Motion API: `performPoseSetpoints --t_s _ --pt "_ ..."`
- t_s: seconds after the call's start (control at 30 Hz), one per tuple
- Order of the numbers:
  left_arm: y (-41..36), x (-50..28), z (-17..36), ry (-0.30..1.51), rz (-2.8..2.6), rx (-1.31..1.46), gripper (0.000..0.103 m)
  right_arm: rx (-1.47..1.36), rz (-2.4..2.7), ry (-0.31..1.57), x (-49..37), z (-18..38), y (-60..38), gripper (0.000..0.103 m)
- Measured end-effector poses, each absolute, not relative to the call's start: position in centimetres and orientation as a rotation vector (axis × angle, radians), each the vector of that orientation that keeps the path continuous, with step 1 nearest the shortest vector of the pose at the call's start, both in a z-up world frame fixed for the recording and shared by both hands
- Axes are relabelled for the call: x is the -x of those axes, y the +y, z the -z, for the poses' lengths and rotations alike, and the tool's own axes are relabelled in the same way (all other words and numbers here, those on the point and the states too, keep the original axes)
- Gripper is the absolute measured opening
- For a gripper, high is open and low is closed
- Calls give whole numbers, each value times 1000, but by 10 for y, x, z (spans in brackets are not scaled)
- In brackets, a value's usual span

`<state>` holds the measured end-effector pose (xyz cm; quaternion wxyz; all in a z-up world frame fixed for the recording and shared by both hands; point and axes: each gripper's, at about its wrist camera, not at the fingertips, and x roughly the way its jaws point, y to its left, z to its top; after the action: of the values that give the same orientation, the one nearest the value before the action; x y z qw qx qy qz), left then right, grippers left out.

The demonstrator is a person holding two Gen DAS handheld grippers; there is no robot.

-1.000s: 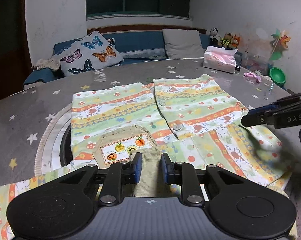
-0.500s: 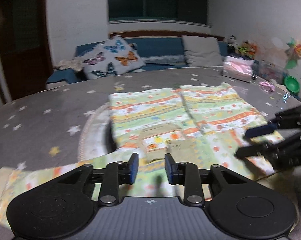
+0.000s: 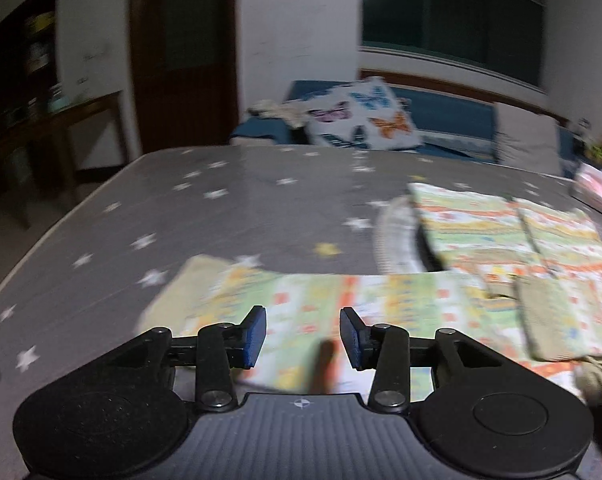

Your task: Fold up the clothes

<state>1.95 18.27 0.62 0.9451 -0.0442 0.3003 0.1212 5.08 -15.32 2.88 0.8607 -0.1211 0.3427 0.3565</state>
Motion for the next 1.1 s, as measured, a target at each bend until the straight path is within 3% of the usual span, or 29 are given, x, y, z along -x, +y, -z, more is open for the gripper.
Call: performPoseSetpoints --t_s 0.67,1.1 --pt "230 -8 10 651 -388 171 47 194 -730 726 -52 -38 -166 51" --pt "244 -12 13 635 -426 219 46 198 -754 710 -54 -37 -146 56"
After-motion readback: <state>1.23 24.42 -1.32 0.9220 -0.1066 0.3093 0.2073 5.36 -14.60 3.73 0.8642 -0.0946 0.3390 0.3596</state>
